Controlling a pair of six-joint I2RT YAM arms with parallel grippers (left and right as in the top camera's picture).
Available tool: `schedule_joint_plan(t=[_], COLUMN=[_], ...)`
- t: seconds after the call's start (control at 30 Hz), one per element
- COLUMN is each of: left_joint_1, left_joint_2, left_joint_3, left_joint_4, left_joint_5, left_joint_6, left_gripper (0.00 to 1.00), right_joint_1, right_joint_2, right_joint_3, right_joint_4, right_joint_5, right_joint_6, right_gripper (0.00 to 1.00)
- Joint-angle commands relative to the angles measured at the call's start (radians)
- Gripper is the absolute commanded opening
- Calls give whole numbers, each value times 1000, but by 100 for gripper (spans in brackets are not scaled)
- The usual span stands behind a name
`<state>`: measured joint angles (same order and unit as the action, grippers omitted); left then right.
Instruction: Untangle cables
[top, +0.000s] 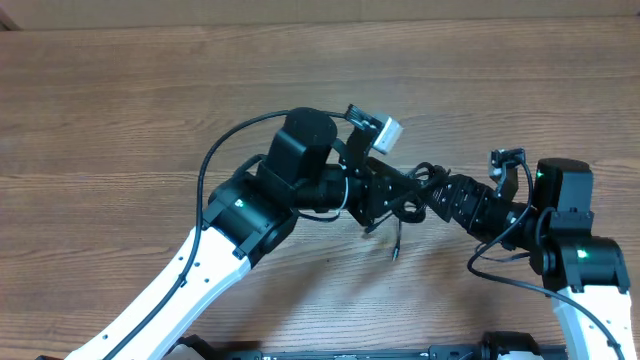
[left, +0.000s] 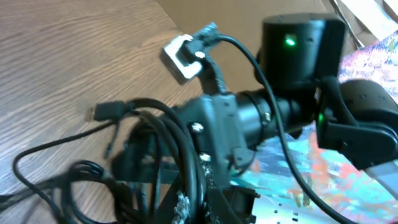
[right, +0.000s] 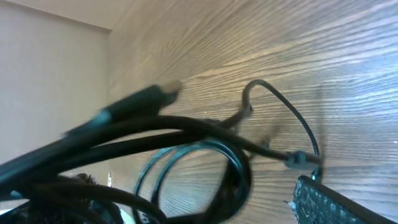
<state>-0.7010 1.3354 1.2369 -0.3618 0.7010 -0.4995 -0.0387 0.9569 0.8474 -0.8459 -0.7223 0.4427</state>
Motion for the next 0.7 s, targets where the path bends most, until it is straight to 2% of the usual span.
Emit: schedule_joint_plan(t=[0.0,0.4,0.67], left_joint_1=[-25,-10,128], left_joint_2=[-15,-16,-16], left_joint_3=[16,16,16], left_joint_4=[13,77,75], left_joint_5=[32,42,229], left_joint_6=[-10,-11,-10], left_gripper=[4,4,4], right_joint_1=[0,-1,-1], right_joint_2=[45,98,98], right_joint_3=[18,18,18], right_joint_4=[-18,-202,-261], right_joint_5=[153,570,745], right_joint_6=[-2,-1,0], right_gripper=[100,100,100])
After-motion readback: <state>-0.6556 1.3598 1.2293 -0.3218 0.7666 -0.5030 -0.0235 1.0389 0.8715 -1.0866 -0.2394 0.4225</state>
